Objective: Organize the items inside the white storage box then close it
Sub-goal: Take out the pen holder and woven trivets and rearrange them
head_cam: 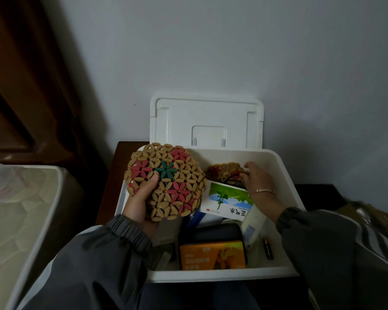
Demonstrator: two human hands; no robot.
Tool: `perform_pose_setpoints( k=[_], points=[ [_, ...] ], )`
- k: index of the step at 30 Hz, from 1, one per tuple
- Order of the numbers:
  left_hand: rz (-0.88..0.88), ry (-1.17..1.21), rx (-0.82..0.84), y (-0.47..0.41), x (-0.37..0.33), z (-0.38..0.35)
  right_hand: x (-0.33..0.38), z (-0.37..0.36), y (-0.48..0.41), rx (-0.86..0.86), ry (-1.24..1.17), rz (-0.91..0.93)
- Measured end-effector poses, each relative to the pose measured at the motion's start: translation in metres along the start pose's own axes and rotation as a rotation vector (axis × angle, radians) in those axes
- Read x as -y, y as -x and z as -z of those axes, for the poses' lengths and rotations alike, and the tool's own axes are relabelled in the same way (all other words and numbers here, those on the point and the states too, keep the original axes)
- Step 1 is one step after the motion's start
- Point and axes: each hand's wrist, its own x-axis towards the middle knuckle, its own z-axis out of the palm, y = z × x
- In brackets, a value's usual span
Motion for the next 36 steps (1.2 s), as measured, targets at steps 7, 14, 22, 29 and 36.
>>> perform_pose_setpoints(
  k=[7, 14, 22, 29, 36],
  points=[
    [0.017, -0.01, 0.006, -0.002, 0.0, 0.001, -0.004, -0.016, 0.004, -0.071, -0.081, -0.046],
    [0.01, 0.003, 0.004, -0.002, 0.001, 0.001, -0.006, -0.022, 0.003, -0.131, -0.086, -0.058],
    [0.011, 0.004, -0.005, -0.001, 0.0, -0.002, -0.003, -0.021, 0.004, -0.172, -0.076, -0.017],
    [0.016, 0.005, 0.016, 0.001, 0.001, -0.002, -0.005, -0.021, 0.004, -0.131, -0.064, -0.008],
    [0.018, 0.022, 0.019, 0.0, 0.001, -0.001, -0.001, -0.023, 0.007, -0.099, -0.015, -0.01]
  ],
)
